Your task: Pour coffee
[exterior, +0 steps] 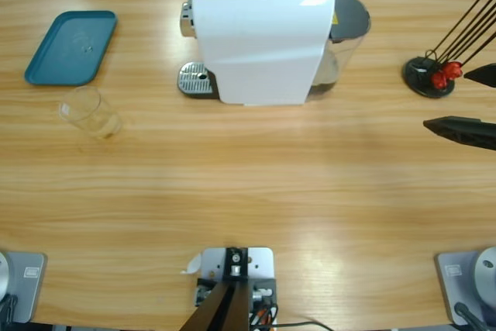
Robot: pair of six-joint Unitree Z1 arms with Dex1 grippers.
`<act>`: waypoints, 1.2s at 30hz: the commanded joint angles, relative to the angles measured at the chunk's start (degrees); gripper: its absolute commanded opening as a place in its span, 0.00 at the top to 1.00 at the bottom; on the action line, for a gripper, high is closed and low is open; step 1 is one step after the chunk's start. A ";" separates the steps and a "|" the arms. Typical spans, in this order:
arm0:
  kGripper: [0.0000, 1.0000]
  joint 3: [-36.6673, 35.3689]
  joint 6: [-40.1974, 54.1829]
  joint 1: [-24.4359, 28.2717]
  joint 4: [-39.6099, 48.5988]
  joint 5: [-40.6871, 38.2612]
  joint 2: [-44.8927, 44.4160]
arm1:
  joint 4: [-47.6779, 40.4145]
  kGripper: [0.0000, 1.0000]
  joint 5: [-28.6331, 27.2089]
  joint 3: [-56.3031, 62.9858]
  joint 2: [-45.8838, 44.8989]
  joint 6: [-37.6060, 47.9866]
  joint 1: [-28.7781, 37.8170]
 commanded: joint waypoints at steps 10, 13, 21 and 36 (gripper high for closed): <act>0.01 41.79 30.04 -3.26 -0.21 17.60 -32.25 | -25.36 0.11 -25.18 16.92 7.68 19.20 -16.02; 0.01 46.33 29.21 -3.05 -0.29 17.67 -34.76 | -33.55 0.20 -25.79 20.60 14.27 22.38 -17.25; 0.01 49.44 25.92 3.26 -1.96 17.06 -38.94 | -51.35 0.20 -26.67 25.77 29.60 24.35 -17.83; 0.01 48.56 22.55 5.27 -6.09 16.62 -39.07 | -60.90 0.37 -22.26 27.65 35.91 23.96 -22.54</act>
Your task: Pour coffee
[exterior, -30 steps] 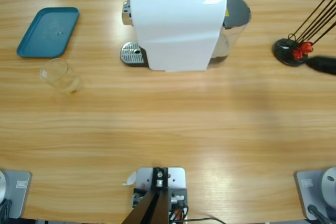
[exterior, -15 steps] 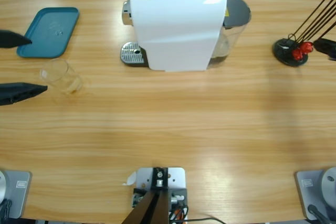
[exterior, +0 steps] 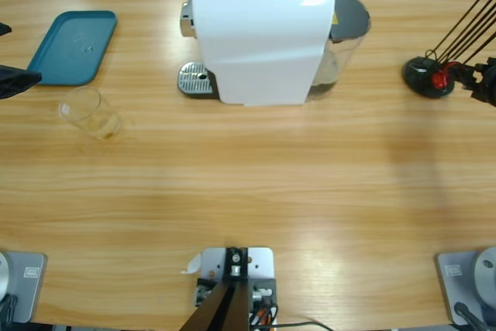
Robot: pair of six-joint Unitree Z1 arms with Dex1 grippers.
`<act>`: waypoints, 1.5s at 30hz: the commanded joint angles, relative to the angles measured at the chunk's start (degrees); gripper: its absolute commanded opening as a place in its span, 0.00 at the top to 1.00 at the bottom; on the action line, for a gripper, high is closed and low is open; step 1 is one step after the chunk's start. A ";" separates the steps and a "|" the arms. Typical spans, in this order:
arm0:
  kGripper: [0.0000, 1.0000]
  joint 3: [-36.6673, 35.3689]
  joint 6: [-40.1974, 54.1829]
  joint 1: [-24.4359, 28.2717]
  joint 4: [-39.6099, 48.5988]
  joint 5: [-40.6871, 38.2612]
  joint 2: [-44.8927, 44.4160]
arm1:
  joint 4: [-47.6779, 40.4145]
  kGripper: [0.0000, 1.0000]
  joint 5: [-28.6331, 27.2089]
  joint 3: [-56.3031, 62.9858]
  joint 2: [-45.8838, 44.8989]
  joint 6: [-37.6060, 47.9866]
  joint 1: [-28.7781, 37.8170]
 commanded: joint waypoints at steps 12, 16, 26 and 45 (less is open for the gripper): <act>0.01 0.37 -0.46 0.41 -0.53 -0.64 0.07 | -7.96 0.90 5.47 2.64 7.49 -2.89 -2.57; 0.01 0.37 -0.46 0.41 -0.53 -0.76 0.07 | -8.14 1.00 5.67 2.64 7.47 -3.55 -2.85; 0.01 1.11 -0.55 0.41 -0.62 -1.76 0.47 | -4.45 1.00 5.65 -0.46 2.67 -4.16 -3.04; 0.01 2.83 -0.55 0.41 -1.18 -2.96 0.31 | 21.69 1.00 3.14 -18.44 -11.92 -4.90 -3.22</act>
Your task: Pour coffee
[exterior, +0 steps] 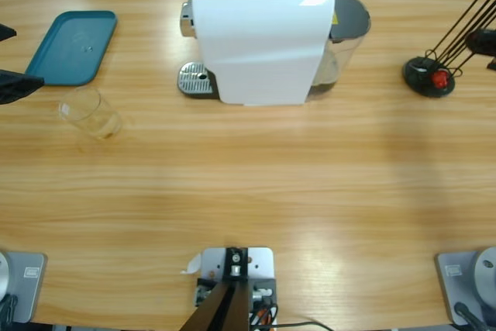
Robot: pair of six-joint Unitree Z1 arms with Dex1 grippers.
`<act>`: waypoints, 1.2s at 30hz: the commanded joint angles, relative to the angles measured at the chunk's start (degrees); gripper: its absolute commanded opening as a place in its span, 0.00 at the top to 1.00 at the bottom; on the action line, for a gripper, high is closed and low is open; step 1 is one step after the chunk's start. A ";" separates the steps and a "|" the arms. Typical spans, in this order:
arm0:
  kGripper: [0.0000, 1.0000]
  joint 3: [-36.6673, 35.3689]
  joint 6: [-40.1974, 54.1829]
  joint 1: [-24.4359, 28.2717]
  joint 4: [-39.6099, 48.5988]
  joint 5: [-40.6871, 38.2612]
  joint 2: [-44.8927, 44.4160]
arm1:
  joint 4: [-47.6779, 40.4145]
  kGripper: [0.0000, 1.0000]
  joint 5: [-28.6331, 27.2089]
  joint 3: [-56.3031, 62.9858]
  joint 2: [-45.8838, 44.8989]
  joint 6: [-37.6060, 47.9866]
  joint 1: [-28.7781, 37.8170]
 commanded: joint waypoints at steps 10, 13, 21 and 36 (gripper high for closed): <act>0.01 3.14 -0.56 0.38 -2.24 -1.46 0.41 | 18.66 1.00 -3.90 -16.24 -10.65 -4.08 0.19; 0.01 3.29 -0.89 0.38 -2.30 -1.46 0.18 | 19.79 1.00 -3.81 -16.19 -12.64 -5.26 2.19; 0.01 3.49 -1.17 0.38 -2.12 -2.06 0.77 | 22.69 1.00 18.62 -19.17 -12.66 -19.66 14.81; 0.01 2.71 -2.91 0.29 -1.50 -2.95 0.25 | 27.75 1.00 57.40 -42.22 13.92 -32.10 29.69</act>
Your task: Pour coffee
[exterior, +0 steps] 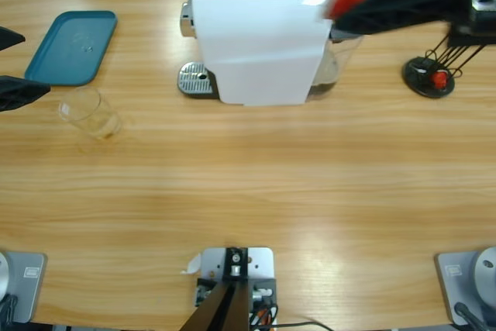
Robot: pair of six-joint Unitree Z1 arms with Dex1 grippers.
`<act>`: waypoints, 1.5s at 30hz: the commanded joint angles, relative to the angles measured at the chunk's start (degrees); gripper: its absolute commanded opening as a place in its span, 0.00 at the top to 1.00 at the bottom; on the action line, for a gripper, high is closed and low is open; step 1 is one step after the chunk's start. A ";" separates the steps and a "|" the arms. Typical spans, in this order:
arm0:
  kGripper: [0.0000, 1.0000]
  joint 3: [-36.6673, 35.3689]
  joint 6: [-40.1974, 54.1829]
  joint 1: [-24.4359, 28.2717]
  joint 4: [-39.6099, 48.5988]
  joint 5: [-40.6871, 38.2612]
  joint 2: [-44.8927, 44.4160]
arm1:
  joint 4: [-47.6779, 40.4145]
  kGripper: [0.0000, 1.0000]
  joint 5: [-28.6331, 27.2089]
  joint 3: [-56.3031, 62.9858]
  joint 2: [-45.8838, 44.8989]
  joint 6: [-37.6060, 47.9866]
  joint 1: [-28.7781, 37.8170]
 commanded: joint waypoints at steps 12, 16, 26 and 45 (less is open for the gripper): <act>0.01 1.54 -2.26 0.28 0.19 -0.73 -0.65 | 5.01 1.00 -7.19 -20.98 26.37 -13.73 5.46; 0.01 1.46 -2.88 0.30 0.05 -0.73 0.44 | 4.69 1.00 -9.66 -24.11 28.90 -14.94 5.46; 0.01 2.16 -3.12 0.27 0.00 -0.73 1.28 | 4.16 1.00 -12.46 -24.76 30.81 -17.97 4.06; 0.01 2.46 -3.14 0.27 -0.48 -1.87 1.99 | 3.20 0.74 -16.91 -25.02 32.19 -18.14 3.44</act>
